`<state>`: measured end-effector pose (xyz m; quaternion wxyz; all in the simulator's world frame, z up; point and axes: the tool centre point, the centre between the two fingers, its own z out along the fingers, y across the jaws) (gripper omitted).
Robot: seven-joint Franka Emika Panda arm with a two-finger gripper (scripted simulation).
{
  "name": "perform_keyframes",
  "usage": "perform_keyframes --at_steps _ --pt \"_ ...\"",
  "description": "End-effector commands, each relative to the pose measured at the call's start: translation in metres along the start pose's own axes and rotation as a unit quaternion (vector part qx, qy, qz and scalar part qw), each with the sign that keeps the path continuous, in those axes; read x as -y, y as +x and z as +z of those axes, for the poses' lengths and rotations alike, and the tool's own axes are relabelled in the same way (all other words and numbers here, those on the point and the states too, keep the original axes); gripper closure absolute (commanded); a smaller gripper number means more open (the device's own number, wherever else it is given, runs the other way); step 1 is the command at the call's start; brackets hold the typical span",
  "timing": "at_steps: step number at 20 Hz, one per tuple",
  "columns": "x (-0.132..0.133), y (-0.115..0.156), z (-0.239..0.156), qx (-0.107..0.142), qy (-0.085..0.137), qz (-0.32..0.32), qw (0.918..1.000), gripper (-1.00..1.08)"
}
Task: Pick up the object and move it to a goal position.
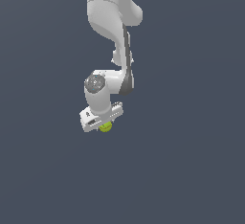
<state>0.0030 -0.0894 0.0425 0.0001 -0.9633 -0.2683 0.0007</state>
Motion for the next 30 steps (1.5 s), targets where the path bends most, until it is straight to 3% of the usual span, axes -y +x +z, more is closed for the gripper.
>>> perform_keyframes --at_steps 1,12,30 --pt "0.0 0.0 -0.004 -0.001 -0.001 0.0 1.0 1.08" --pt "0.002 -0.003 -0.067 -0.001 -0.001 0.0 1.0 1.08" --pt "0.008 -0.012 -0.275 -0.001 0.0 -0.001 1.0 1.08"
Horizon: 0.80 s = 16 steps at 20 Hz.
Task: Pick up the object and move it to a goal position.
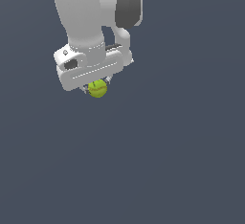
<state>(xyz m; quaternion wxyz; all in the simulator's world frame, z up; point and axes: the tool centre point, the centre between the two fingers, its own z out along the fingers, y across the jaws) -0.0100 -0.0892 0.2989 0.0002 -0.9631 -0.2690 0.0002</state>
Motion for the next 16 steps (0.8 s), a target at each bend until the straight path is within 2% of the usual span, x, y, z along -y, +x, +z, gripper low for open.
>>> perform_keyframes --at_steps 1,8,16 --pt "0.001 -0.001 -0.029 0.0 0.0 0.0 1.0 1.08" --pt "0.0 -0.002 -0.087 0.0 0.0 0.0 1.0 1.08" --pt "-0.001 -0.001 -0.119 0.0 0.0 0.0 1.0 1.08"
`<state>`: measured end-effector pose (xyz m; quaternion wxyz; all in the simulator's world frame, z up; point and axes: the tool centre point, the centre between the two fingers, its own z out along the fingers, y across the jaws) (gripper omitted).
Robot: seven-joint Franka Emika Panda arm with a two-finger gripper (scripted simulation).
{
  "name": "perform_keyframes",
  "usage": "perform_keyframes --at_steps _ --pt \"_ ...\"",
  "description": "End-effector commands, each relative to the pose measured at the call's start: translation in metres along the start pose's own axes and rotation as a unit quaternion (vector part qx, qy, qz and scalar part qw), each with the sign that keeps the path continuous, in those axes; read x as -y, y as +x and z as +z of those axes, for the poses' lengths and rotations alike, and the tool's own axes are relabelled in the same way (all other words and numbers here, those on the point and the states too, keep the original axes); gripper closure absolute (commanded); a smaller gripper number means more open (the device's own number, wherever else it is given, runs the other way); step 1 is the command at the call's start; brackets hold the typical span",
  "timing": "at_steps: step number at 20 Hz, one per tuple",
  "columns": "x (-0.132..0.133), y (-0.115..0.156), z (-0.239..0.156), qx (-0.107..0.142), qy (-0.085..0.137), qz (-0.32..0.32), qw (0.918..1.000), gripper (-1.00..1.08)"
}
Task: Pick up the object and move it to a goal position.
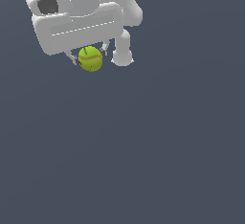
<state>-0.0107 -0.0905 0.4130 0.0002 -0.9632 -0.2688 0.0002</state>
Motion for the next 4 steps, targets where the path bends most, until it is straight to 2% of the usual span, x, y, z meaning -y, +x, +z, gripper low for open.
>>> perform_keyframes --at_steps 1,4 --pt "-0.0003 0.0003 -0.0064 0.0 0.0 0.0 1.0 1.08" --pt "-0.0005 0.0004 -0.0084 0.0 0.0 0.0 1.0 1.08"
